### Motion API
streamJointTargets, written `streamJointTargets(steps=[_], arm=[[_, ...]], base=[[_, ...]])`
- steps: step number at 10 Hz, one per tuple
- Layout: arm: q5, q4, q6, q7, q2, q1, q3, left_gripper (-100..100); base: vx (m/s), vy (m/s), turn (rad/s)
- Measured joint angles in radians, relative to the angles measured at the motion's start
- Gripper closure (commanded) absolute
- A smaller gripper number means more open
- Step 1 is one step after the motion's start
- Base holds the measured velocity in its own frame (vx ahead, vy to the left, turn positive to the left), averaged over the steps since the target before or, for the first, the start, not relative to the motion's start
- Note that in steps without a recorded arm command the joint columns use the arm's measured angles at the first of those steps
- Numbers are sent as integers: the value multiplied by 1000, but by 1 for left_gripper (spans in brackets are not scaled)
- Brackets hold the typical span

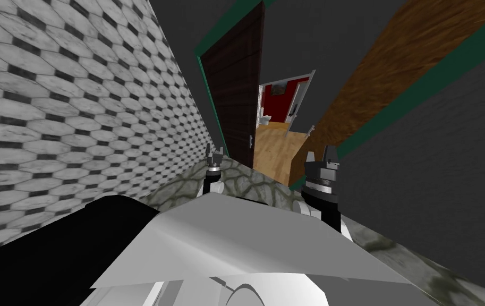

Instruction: Push the door open

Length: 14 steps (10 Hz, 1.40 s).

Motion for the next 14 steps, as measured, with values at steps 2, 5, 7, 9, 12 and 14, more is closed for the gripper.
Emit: streamJointTargets(steps=[2,5,7,9,12,14], arm=[[18,52,-11,33,4,-15,-2,-100],[52,137,-28,91,12,-44,2,-100],[73,194,-41,130,15,-63,2,-100],[98,256,-50,172,21,-89,8,-100],[133,334,-60,232,22,-115,8,-100],[146,373,-68,257,21,-127,8,-100]], base=[[89,60,-163],[85,63,-199],[73,83,-200],[78,78,-169],[66,75,-154],[48,52,-149]])
